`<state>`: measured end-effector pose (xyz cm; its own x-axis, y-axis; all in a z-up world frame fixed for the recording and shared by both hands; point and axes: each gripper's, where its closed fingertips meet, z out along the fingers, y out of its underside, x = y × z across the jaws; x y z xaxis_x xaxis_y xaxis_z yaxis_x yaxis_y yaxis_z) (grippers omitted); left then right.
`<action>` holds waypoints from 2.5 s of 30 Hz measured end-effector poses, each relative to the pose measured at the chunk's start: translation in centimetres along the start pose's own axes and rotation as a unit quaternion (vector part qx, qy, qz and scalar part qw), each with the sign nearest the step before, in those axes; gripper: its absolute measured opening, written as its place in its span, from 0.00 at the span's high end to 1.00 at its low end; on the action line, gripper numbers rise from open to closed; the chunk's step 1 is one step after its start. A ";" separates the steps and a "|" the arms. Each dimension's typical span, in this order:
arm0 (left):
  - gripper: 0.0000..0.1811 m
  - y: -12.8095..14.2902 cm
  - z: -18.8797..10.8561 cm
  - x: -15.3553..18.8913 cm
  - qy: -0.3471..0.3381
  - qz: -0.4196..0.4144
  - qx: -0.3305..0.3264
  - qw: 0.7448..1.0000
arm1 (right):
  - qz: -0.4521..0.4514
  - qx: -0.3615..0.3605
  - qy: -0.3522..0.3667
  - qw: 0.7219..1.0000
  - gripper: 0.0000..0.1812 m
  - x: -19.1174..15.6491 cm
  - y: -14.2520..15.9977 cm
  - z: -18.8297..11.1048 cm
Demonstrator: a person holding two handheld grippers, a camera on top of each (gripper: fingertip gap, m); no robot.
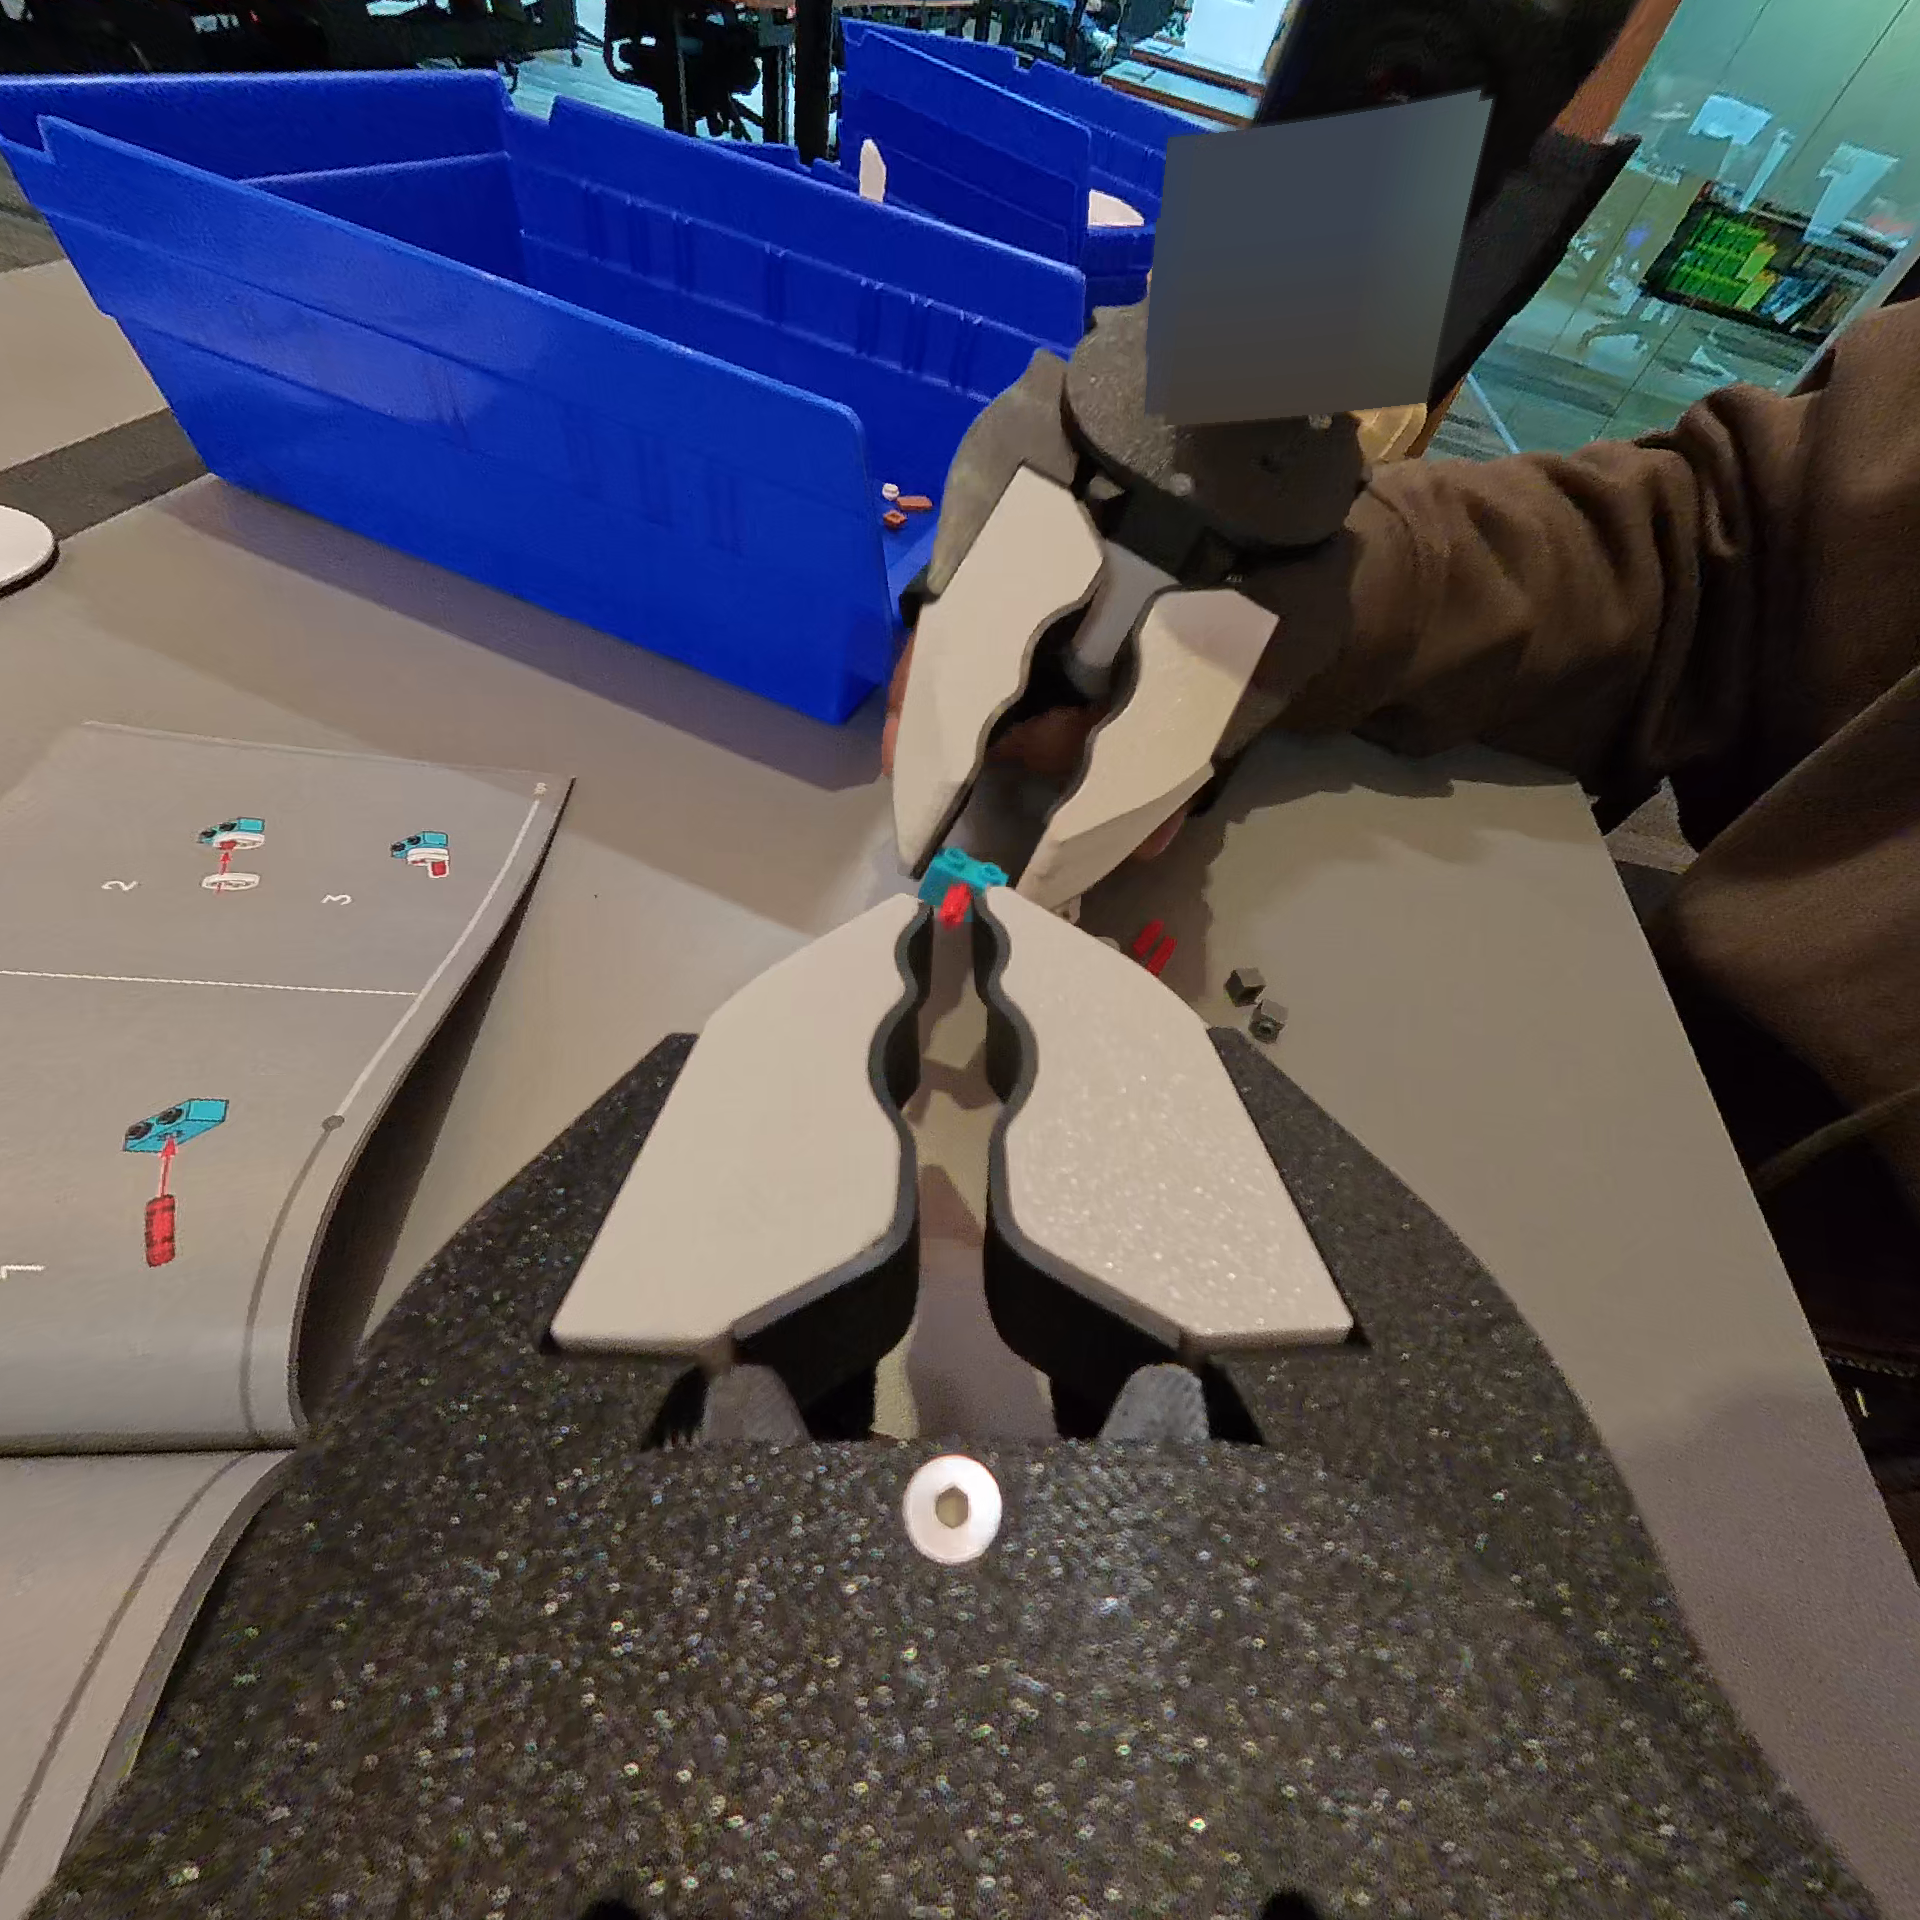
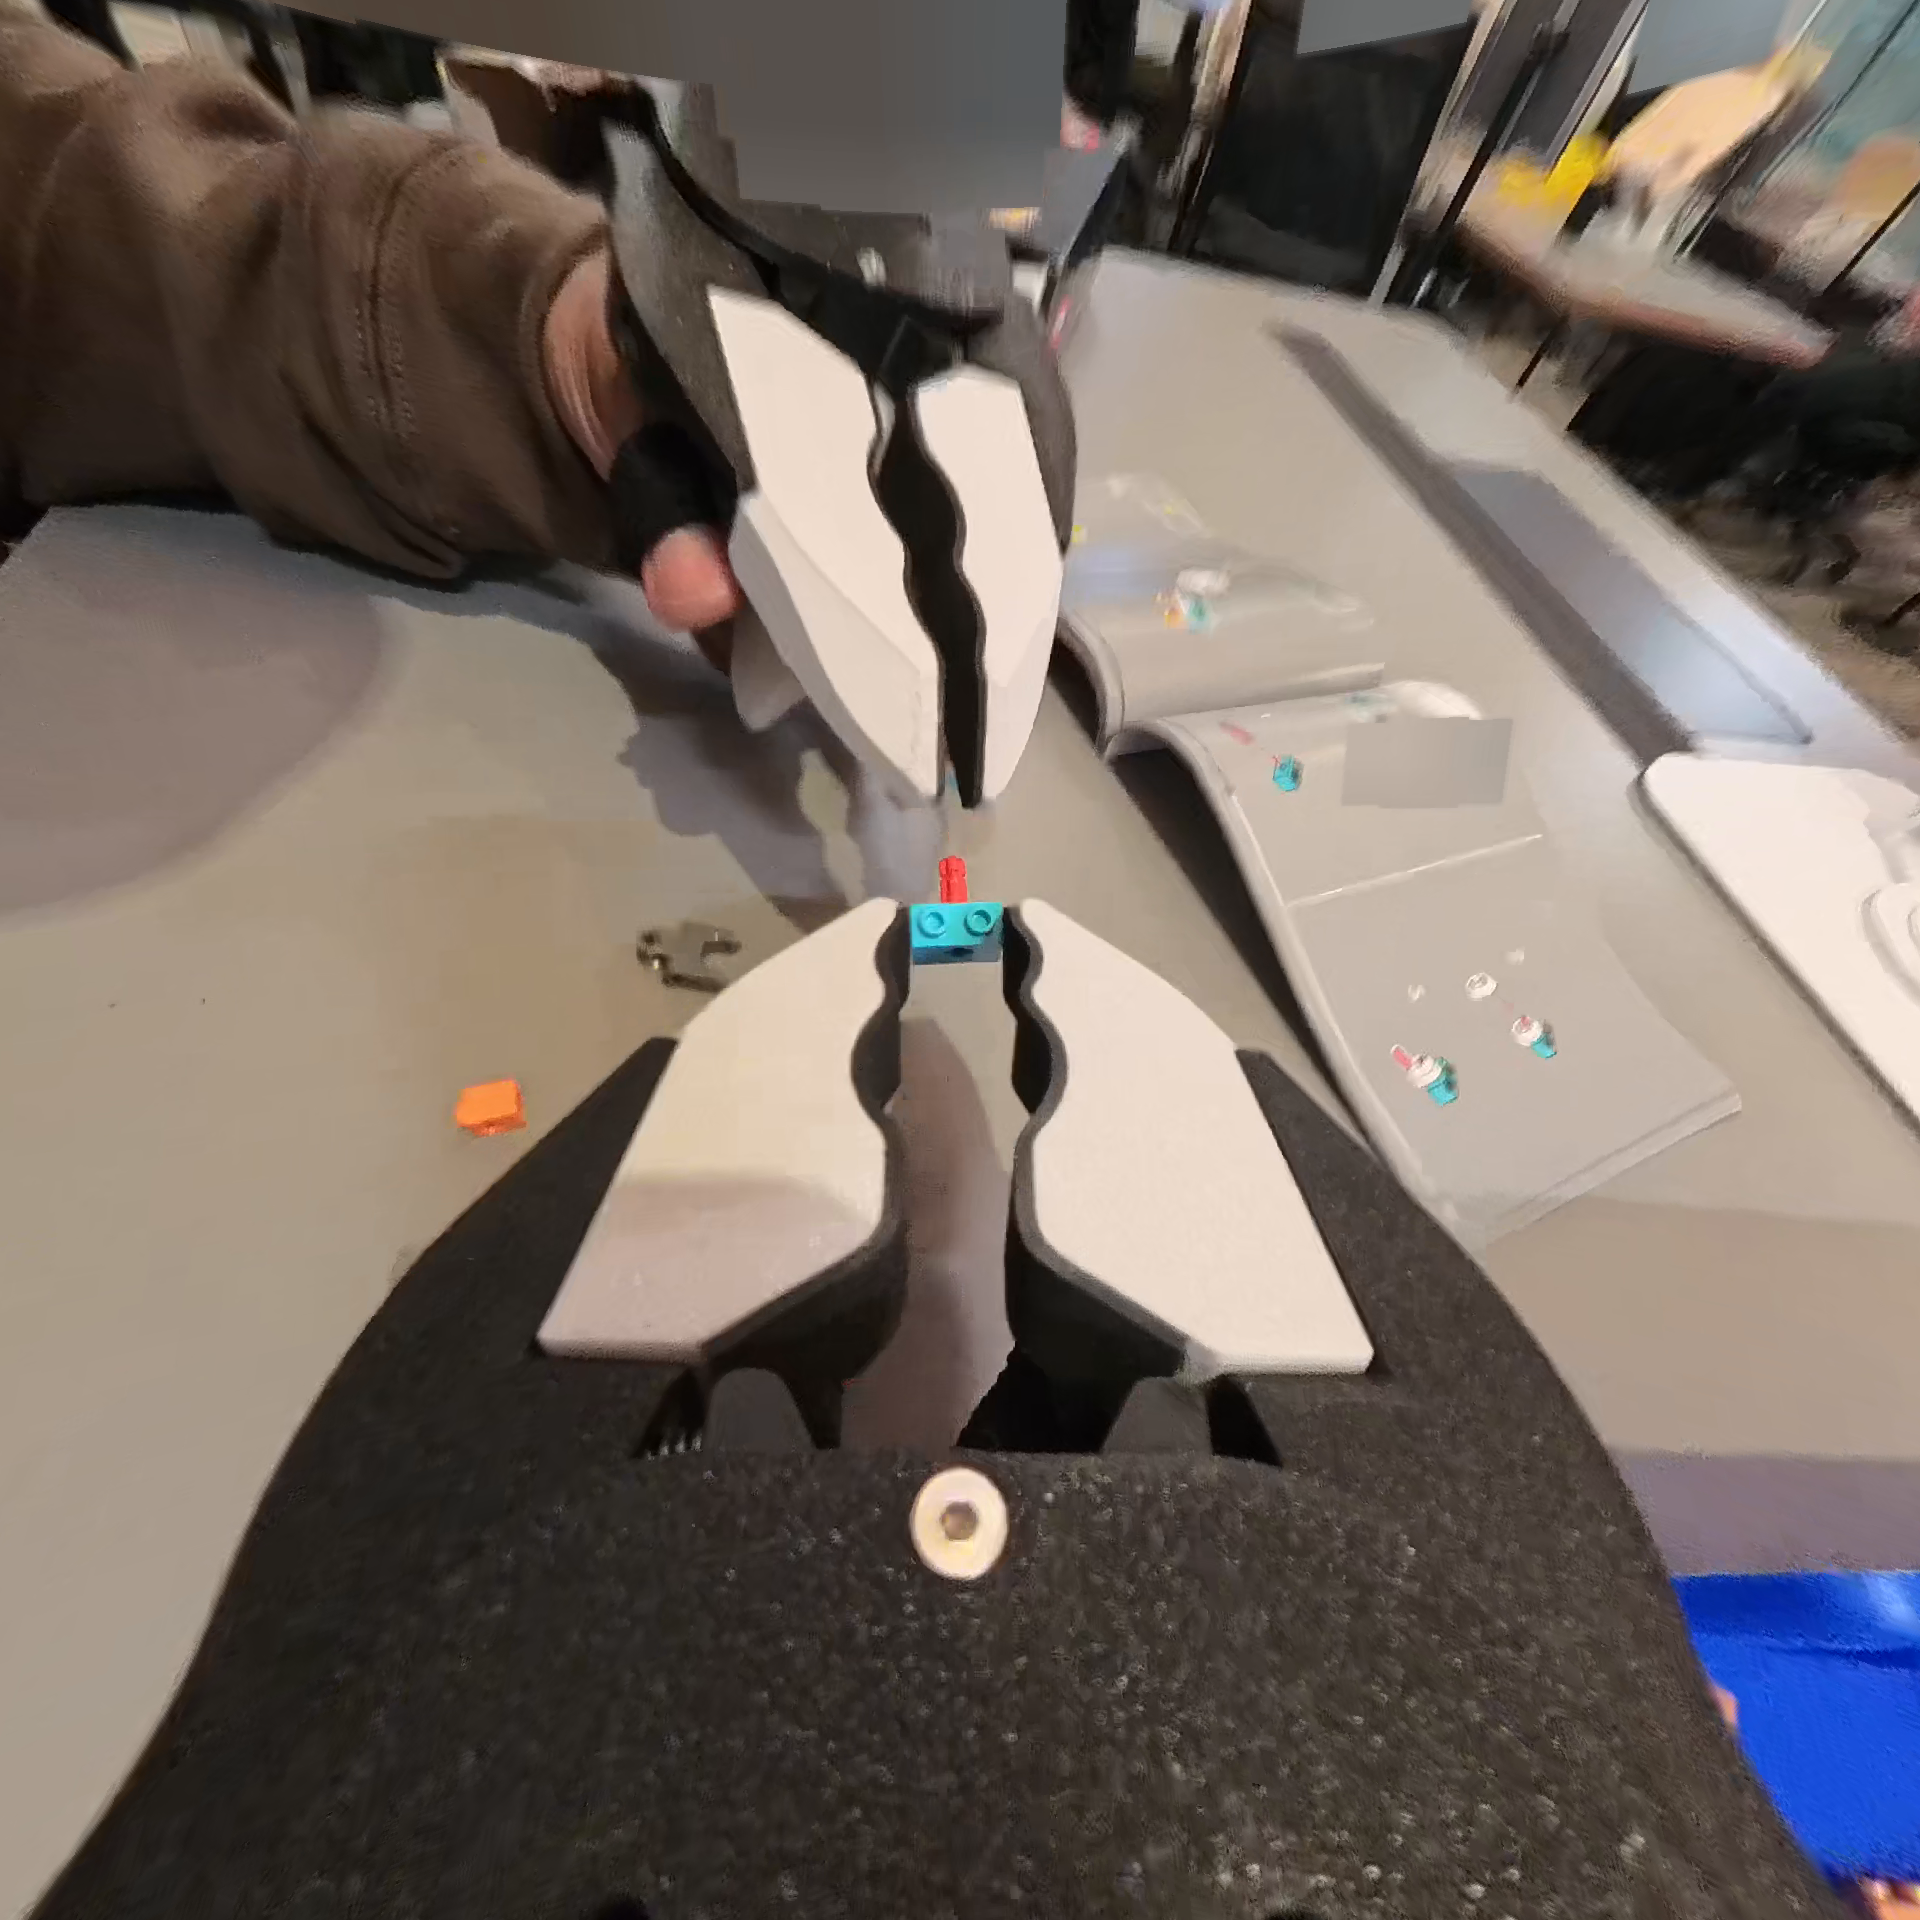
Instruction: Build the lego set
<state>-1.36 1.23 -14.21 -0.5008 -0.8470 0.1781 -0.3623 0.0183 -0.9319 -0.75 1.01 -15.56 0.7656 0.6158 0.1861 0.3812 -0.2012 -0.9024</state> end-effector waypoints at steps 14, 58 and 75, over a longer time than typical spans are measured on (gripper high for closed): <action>0.96 0.2 0.1 0.0 -0.004 0.004 -0.007 1.000 | 0.060 -0.192 -0.068 0.977 0.91 -1.5 6.0 0.0; 0.97 0.6 0.8 0.9 0.015 0.013 -0.016 1.000 | 0.132 0.016 -0.075 0.988 0.96 -0.2 -0.9 -2.7; 0.97 -2.4 0.7 2.1 0.039 -0.007 0.085 0.996 | 0.252 0.246 -0.103 0.930 0.96 0.7 -5.3 -3.4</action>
<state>-0.98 -0.98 -11.88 -0.5591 -0.8020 0.2101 -0.2358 -0.0892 -0.9677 -0.47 -0.12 -9.26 0.6482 0.6805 -0.3417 -0.3212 -0.1625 -0.9330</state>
